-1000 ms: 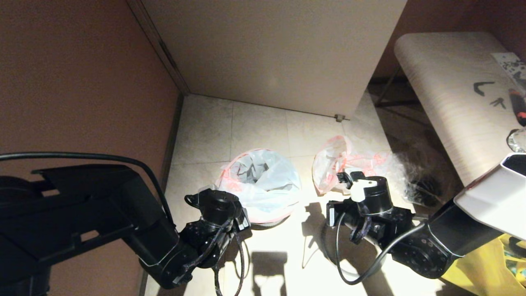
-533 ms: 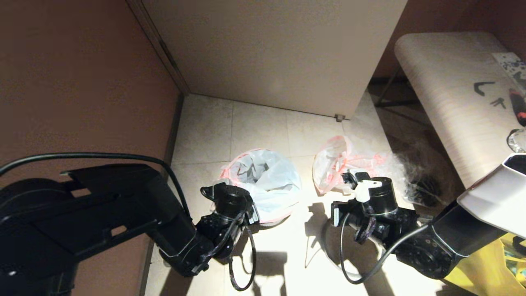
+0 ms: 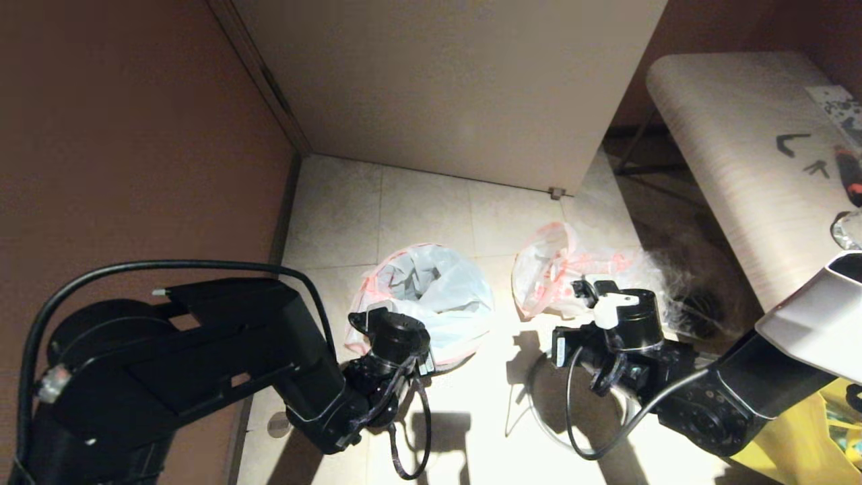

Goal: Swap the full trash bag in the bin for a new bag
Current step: Put the new garbage bag on the trash can

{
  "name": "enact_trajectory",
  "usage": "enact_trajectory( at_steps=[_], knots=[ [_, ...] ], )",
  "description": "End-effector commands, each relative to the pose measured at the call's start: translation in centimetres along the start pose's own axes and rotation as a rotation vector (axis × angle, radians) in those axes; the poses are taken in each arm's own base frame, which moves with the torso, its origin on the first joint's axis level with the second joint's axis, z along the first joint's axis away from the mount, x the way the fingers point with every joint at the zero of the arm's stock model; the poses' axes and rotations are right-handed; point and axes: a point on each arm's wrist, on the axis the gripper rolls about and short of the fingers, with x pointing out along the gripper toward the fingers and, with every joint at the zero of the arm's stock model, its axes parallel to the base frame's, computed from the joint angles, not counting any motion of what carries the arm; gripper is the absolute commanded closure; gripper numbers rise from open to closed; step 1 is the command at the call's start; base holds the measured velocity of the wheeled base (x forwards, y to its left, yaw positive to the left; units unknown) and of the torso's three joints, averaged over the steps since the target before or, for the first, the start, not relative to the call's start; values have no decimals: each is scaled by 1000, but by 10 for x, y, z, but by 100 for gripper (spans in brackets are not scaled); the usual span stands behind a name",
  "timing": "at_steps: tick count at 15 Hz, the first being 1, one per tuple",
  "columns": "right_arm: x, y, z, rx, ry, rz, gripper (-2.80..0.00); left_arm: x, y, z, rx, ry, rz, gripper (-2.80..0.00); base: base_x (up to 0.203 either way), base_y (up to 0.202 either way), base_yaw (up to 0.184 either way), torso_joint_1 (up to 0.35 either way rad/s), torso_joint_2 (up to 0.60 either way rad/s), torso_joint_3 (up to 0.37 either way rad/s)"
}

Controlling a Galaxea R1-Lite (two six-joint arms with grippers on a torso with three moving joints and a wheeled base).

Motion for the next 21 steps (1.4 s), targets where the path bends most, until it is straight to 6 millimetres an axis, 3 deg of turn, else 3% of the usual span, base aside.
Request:
enact_trajectory(
  at_steps=[1,12,16,21],
  knots=[
    [0,0,0,2,-3,2,0,4,0,-7,5,10,6,0,0,0,0,0,0,0],
    [6,-2,-9,2,22,-6,0,-9,-2,-26,41,61,-5,0,0,0,0,0,0,0],
    [13,-2,-14,27,2,1,0,7,3,-39,54,84,22,0,0,0,0,0,0,0],
    [11,-2,-13,30,-2,2,0,25,6,-40,48,75,46,0,0,0,0,0,0,0]
  ],
)
